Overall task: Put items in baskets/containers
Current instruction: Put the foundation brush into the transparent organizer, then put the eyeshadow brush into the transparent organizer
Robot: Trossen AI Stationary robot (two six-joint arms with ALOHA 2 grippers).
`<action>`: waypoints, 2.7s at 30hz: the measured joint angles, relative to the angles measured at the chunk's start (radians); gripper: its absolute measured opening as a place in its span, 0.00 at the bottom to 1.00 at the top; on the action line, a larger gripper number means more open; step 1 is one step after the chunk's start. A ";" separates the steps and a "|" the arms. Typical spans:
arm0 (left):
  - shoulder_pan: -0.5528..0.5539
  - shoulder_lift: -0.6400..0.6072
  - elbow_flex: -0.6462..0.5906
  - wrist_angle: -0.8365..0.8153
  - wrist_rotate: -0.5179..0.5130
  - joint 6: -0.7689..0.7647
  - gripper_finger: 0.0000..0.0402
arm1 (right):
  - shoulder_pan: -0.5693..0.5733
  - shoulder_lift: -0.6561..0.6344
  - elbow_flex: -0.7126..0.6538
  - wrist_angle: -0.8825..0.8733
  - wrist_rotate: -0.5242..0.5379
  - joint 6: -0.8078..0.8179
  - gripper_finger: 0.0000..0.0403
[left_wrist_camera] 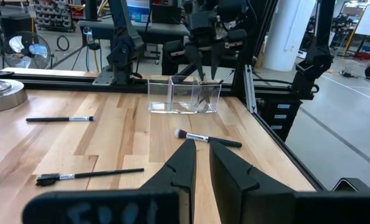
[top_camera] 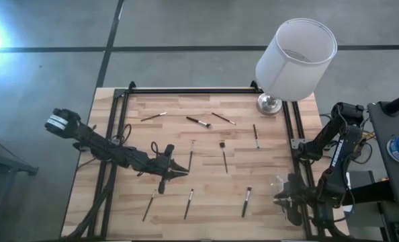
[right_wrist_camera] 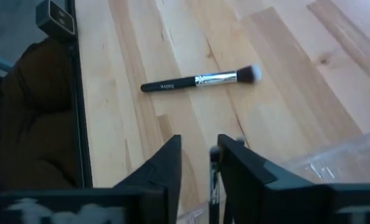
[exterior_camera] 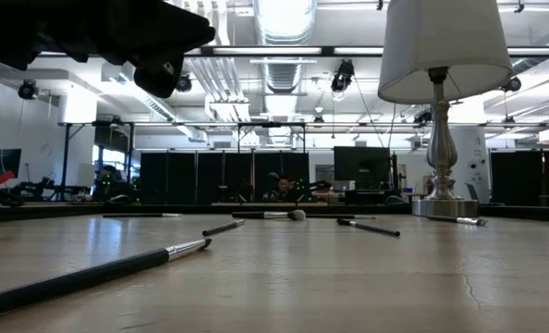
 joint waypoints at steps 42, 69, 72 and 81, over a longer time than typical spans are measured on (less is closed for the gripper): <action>0.008 0.000 -0.032 -0.291 -0.270 -0.111 0.09 | -0.689 -0.011 -0.095 0.459 0.195 -0.896 0.02; 0.089 0.000 -0.238 0.068 -0.169 -0.086 0.00 | -1.555 -0.011 -0.334 0.848 -0.357 -1.237 0.27; 0.089 0.000 -0.238 0.068 -0.169 -0.082 0.00 | -1.590 -0.011 -0.347 0.854 -0.402 -1.264 0.29; 0.089 0.000 -0.238 0.068 -0.168 -0.073 0.00 | -1.616 0.051 -0.368 0.969 -0.428 -1.281 0.29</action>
